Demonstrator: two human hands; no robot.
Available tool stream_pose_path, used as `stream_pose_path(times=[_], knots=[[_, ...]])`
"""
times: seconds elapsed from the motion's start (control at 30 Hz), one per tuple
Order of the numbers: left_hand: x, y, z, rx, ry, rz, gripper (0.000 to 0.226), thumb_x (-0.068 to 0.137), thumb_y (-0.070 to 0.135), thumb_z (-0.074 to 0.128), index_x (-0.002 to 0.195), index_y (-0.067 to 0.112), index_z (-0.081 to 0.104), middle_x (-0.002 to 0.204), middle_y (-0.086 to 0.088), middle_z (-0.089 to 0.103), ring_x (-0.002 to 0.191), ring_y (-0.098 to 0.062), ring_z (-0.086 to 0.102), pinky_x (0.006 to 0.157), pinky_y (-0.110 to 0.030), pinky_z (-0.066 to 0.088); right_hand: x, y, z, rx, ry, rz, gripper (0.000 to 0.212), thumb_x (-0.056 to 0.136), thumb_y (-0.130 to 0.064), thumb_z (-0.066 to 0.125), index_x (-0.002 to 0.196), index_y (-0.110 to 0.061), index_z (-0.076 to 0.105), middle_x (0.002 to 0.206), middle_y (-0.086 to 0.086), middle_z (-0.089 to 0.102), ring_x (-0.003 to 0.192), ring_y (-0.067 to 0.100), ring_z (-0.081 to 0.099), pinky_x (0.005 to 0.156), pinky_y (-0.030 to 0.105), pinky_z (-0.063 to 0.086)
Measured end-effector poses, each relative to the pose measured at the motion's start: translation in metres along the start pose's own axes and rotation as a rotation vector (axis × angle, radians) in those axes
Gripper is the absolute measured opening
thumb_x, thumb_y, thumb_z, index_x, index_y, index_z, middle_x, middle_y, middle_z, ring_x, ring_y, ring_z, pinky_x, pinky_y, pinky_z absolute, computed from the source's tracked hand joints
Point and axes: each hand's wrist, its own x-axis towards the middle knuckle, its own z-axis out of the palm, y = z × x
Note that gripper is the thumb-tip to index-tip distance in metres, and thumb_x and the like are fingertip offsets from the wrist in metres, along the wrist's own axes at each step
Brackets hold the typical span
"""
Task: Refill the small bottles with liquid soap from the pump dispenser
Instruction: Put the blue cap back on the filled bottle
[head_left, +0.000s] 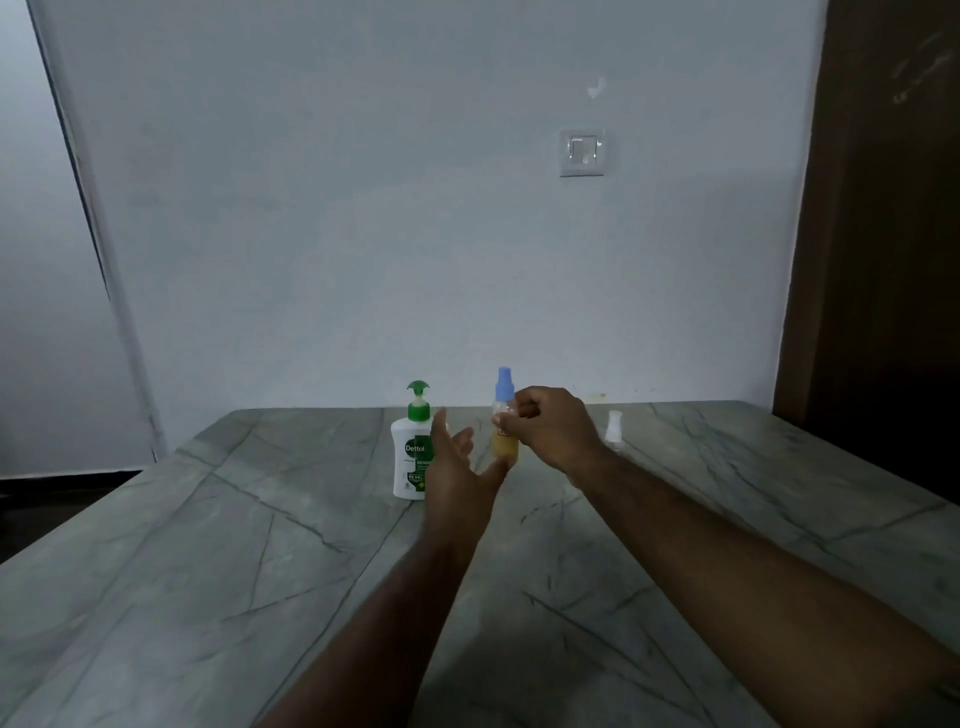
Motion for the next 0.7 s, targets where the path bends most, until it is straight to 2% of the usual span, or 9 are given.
stream_pose_path(times=[0.07,0.13,0.23,0.3,0.37,0.53,0.7], knots=[[0.0,-0.009,-0.005,0.042,0.028,-0.033,0.082,0.087,0.023,0.075,0.153,0.018,0.027,0.148,-0.005,0.051,0.133,-0.02,0.052,0.103,-0.031,0.043,0.008,0.014,0.006,-0.003,0.016,0.04,0.031,0.079,-0.041,0.074,0.098,-0.017,0.07,0.09,-0.003,0.071,0.079,0.013,0.065,0.072,0.031,0.052],[0.001,-0.014,-0.009,0.086,0.077,-0.035,0.062,0.093,0.018,0.068,0.148,0.013,0.04,0.142,-0.005,0.057,0.129,-0.019,0.054,0.105,-0.029,0.041,0.014,0.027,0.013,0.001,0.045,0.065,0.03,0.078,-0.039,0.074,0.096,-0.015,0.069,0.089,-0.003,0.07,0.078,0.015,0.064,0.07,0.031,0.051],[-0.001,-0.016,-0.014,0.154,0.124,-0.011,0.042,0.098,0.014,0.06,0.138,0.006,0.054,0.134,-0.005,0.064,0.124,-0.018,0.058,0.112,-0.033,0.04,0.02,0.046,0.023,-0.047,0.029,0.092,0.031,0.08,-0.038,0.073,0.099,-0.015,0.068,0.09,-0.003,0.068,0.081,0.016,0.063,0.07,0.028,0.045],[-0.002,-0.019,-0.015,0.13,0.143,-0.015,0.033,0.097,0.012,0.059,0.13,0.005,0.061,0.127,-0.006,0.067,0.118,-0.016,0.061,0.108,-0.026,0.041,0.021,0.059,0.03,-0.098,0.002,0.102,0.03,0.081,-0.037,0.072,0.1,-0.013,0.07,0.094,0.0,0.071,0.083,0.017,0.064,0.071,0.028,0.045],[-0.003,-0.022,-0.016,0.121,0.16,-0.03,0.029,0.097,0.011,0.06,0.125,0.005,0.065,0.124,-0.005,0.069,0.114,-0.015,0.062,0.1,-0.02,0.039,0.022,0.071,0.037,-0.12,-0.03,0.121,0.028,0.081,-0.036,0.071,0.099,-0.013,0.071,0.096,0.003,0.072,0.085,0.018,0.065,0.072,0.027,0.046],[0.0,-0.03,-0.015,0.171,0.173,-0.047,0.027,0.099,0.018,0.059,0.122,0.008,0.068,0.125,-0.004,0.068,0.114,-0.014,0.06,0.101,-0.023,0.037,0.025,0.093,0.052,-0.219,-0.075,0.143,0.026,0.083,-0.036,0.067,0.087,-0.011,0.069,0.089,0.007,0.07,0.076,0.016,0.058,0.067,0.025,0.036],[0.003,-0.032,-0.012,0.172,0.194,-0.047,0.026,0.099,0.022,0.058,0.122,0.012,0.068,0.125,-0.003,0.067,0.102,-0.004,0.051,0.101,-0.023,0.037,0.026,0.098,0.053,-0.218,-0.098,0.159,0.024,0.084,-0.037,0.066,0.089,-0.013,0.069,0.083,0.002,0.066,0.075,0.016,0.057,0.067,0.025,0.036]])
